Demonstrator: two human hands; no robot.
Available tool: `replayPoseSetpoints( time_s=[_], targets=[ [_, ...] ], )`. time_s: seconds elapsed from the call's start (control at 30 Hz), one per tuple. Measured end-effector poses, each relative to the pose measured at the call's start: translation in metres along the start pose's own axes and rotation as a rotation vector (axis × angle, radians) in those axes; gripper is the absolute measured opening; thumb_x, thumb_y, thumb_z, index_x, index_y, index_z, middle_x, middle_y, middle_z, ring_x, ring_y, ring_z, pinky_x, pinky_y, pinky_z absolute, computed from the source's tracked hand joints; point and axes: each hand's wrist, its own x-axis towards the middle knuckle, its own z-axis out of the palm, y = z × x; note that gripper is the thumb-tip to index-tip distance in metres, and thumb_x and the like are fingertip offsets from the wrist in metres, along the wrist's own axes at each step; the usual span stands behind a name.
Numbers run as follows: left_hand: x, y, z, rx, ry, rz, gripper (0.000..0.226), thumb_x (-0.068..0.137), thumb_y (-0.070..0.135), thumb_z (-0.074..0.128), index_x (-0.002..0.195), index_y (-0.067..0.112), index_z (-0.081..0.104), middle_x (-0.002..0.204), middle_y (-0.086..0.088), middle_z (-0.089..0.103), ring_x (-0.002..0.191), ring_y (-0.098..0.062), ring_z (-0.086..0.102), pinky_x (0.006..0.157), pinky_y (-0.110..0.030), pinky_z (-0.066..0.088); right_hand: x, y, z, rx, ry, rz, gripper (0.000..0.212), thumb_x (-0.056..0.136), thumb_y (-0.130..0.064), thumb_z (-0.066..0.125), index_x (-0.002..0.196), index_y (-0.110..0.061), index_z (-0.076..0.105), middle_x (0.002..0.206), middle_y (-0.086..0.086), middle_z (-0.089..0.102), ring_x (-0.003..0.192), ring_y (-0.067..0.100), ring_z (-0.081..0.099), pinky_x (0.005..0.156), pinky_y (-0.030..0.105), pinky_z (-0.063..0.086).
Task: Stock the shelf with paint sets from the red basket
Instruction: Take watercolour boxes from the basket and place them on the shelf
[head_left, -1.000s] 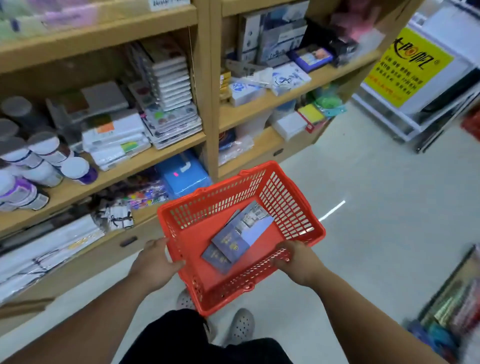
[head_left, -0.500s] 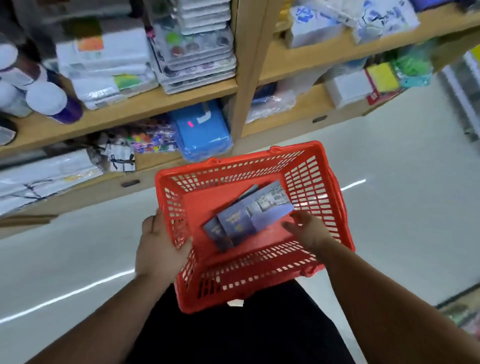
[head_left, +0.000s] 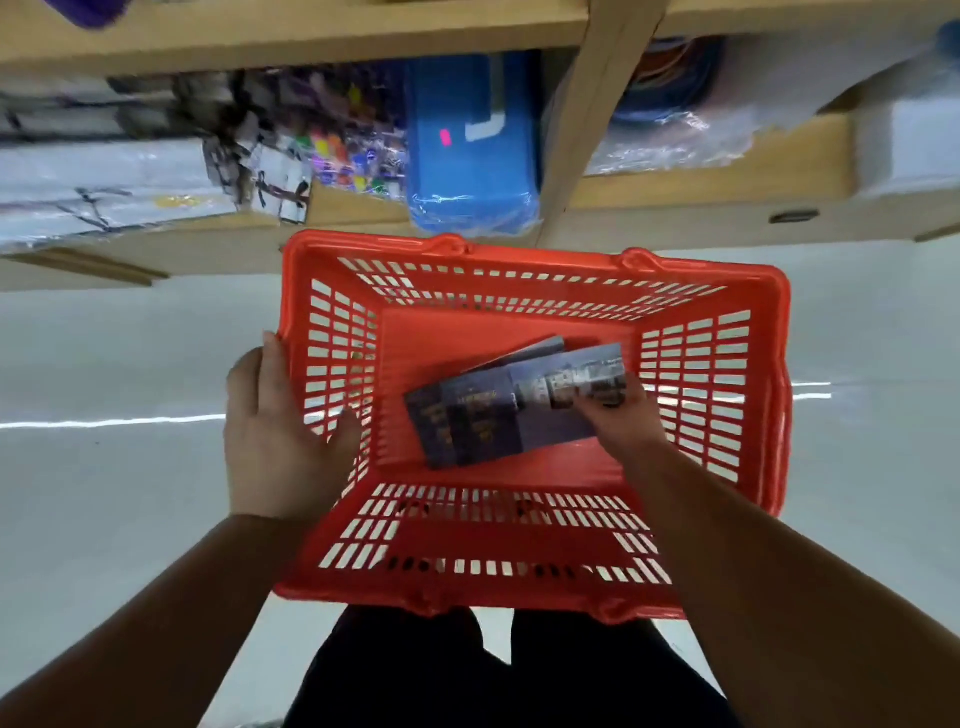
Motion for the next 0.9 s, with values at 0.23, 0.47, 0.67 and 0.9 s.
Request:
replayPoseSetpoints(
  time_s=[0.23,0.47,0.67,0.9],
  targets=[
    [-0.011,0.021,0.001,0.126,0.183,0.406,0.076,0.085,0.035,0.069,0.145,-0.005,0.044,0.146,-0.031,0.048,0.137,-0.045,0.042,0.115,-0.055,0.031,-0.003,-0.009,0.018,0.08,-0.114,-0.075,0.033,0.093,-0.026,0.074,0.125,-0.02,0.069,0.11,0.001,0.071,0.098,0.025,0.067,0.077,0.029,0.047],
    [0.032,0.044,0.075,0.193,-0.508,0.21,0.071,0.087,0.041,0.074,0.148,0.014,0.05,0.148,-0.011,0.052,0.134,-0.033,0.05,0.11,-0.043,0.042,-0.003,0.0,0.033,0.425,-0.038,0.262,0.048,0.103,-0.033,0.057,0.147,-0.016,0.053,0.12,0.011,0.065,0.105,0.026,0.063,0.093,0.025,0.051],
    [0.083,0.033,0.146,0.434,-0.832,0.164,0.072,0.085,0.061,0.073,0.137,0.015,0.053,0.133,-0.012,0.061,0.111,-0.03,0.06,0.083,-0.036,0.045,-0.009,0.004,0.075,0.76,-0.154,0.448,0.023,0.088,-0.035,0.08,0.084,-0.016,0.067,0.092,0.009,0.066,0.08,0.021,0.064,0.082,0.042,0.055],
    [0.072,0.019,0.166,0.127,-0.811,0.099,0.047,0.084,0.045,0.08,0.11,0.013,0.059,0.102,-0.005,0.067,0.092,-0.024,0.064,0.076,-0.039,0.049,-0.004,-0.014,0.085,1.016,-0.143,0.377,0.028,0.096,-0.02,0.07,0.123,-0.014,0.067,0.113,0.009,0.074,0.094,0.022,0.069,0.092,0.042,0.055]
  ],
)
